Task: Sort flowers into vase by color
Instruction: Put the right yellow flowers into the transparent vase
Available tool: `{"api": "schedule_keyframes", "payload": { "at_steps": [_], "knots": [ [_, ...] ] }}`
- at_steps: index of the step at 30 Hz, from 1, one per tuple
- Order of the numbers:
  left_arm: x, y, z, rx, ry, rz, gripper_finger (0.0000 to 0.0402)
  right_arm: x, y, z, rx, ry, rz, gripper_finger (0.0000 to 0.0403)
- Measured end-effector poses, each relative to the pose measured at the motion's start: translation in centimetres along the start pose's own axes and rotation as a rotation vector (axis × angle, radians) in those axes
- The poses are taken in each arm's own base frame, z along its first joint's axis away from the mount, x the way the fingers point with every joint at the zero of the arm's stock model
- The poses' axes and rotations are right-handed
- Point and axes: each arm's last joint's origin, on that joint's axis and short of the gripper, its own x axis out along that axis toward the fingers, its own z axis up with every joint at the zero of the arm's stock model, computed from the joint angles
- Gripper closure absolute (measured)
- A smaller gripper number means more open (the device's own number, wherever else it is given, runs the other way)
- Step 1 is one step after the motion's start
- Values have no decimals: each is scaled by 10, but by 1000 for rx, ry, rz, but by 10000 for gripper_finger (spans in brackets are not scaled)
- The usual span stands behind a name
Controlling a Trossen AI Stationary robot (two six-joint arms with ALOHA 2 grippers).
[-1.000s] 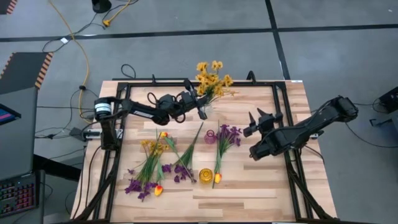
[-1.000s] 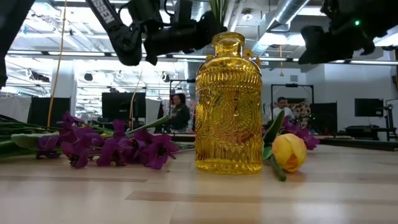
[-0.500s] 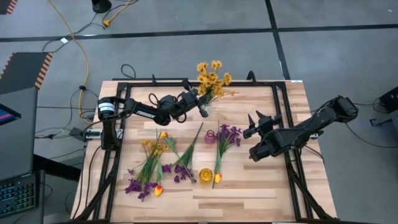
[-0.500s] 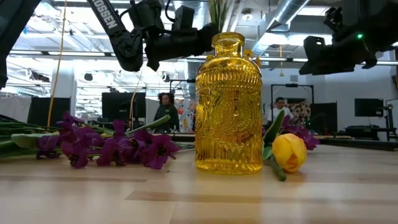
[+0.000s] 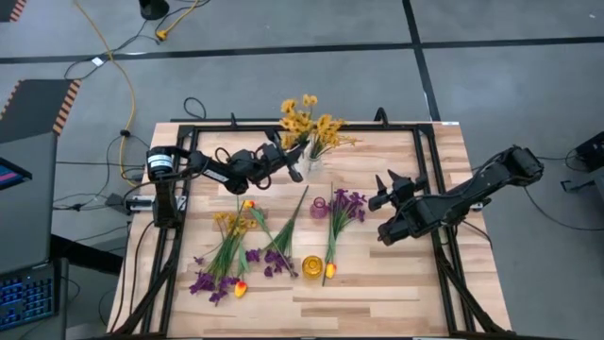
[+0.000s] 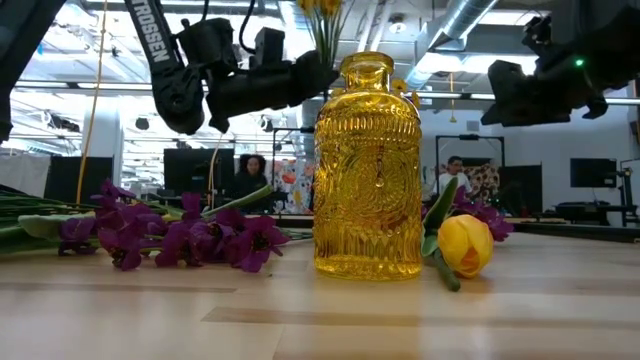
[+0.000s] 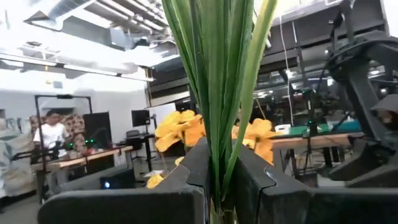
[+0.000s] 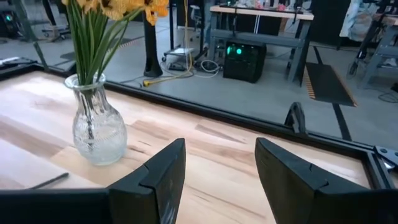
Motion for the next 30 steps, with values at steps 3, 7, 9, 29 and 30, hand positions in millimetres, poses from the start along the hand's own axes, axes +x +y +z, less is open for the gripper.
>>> {"api": "schedule_keyframes", "payload": {
  "at_steps": [3,7,9,29,30],
  "knots": [
    [5,0,4,-2,-22,3,381,1,1,0,13,-4,-4,184],
    [13,-1,7,-5,-52,-9,381,1,2,1,26,-12,-5,184],
    [18,-1,10,-6,-69,-16,381,1,2,1,23,-17,-5,184],
    [33,-8,-32,44,-10,-22,380,4,2,2,32,-18,-16,184],
    [35,-8,-33,48,-14,-21,380,4,2,2,31,-18,-16,184]
  ]
}}
